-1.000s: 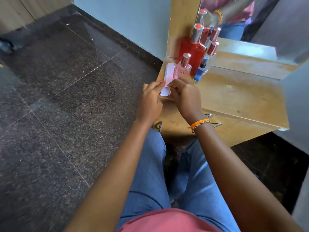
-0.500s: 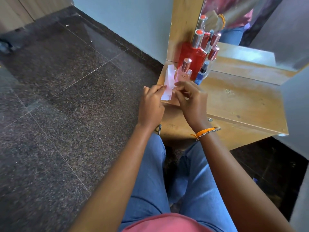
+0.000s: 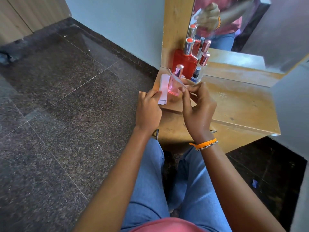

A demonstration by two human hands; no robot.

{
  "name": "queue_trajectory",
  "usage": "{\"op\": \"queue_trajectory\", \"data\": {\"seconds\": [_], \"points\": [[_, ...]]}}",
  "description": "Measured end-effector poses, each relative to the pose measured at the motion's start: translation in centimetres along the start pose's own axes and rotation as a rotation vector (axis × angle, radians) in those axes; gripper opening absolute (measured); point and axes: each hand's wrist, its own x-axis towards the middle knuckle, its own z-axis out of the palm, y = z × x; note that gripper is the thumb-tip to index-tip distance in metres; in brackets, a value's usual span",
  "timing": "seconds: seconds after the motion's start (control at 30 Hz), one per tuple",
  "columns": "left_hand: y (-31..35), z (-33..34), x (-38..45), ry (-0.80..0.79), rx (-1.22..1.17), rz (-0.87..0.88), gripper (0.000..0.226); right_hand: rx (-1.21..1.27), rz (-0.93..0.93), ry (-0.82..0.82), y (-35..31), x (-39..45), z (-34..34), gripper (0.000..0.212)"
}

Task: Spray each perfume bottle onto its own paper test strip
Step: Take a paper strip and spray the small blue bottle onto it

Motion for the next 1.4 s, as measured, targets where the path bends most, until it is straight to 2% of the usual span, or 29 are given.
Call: {"op": "queue_trajectory", "data": {"seconds": [0.17, 0.3, 0.33, 0.43, 0.5, 0.6, 0.73, 0.93, 1.03, 1.1, 1.2, 1.4], "points": [[0.1, -1.0, 0.7, -0.019, -0.127, -0.048, 0.051, -0.02, -0.068, -0.001, -0.2, -0.6, -1.1, 0.007], [2.3, -2.5, 0.4, 0.095, -0.244, -0.116, 0.032, -0.079, -0.118, -0.032, 0.4, -2.0, -2.2, 0.005], [3.2, -2.9, 0.2, 0.072, -0.326, -0.158, 0.027, -0.098, -0.128, -0.042, 0.5, -2.4, -2.5, 0.006], [5.7, -3.2, -0.2, -0.152, -0.615, -0.3, 0.039, -0.161, -0.126, -0.082, 0.8, -3.5, -3.5, 0.01], [6.7, -2.6, -0.6, -0.225, -0.679, -0.343, 0.034, -0.225, -0.092, -0.105, 1.4, -4.2, -4.2, 0.012], [7.5, -1.6, -0.8, -0.271, -0.689, -0.359, 0.024, -0.324, -0.019, -0.119, 3.4, -4.3, -5.2, 0.006], [7.8, -0.8, -0.6, -0.297, -0.653, -0.343, 0.022, -0.437, 0.047, -0.212, 6.0, -2.9, -6.1, 0.023], [7.9, -0.3, -0.6, -0.294, -0.622, -0.322, 0.021, -0.523, 0.014, -0.313, 6.9, -1.2, -6.3, 0.012], [7.9, -0.1, -0.7, -0.298, -0.627, -0.332, 0.02, -0.481, 0.047, -0.293, 6.3, -1.1, -6.4, 0.019], [7.8, 0.0, -0.7, -0.293, -0.629, -0.338, 0.02, -0.415, 0.065, -0.219, 5.4, -0.4, -6.1, 0.027], [7.7, 0.2, -0.4, -0.268, -0.639, -0.35, 0.02, -0.343, 0.104, -0.082, 4.9, 1.8, -4.3, 0.017], [7.7, 0.0, 0.1, -0.239, -0.645, -0.347, 0.022, -0.313, 0.238, -0.152, 6.6, 4.8, -0.9, 0.03]]}}
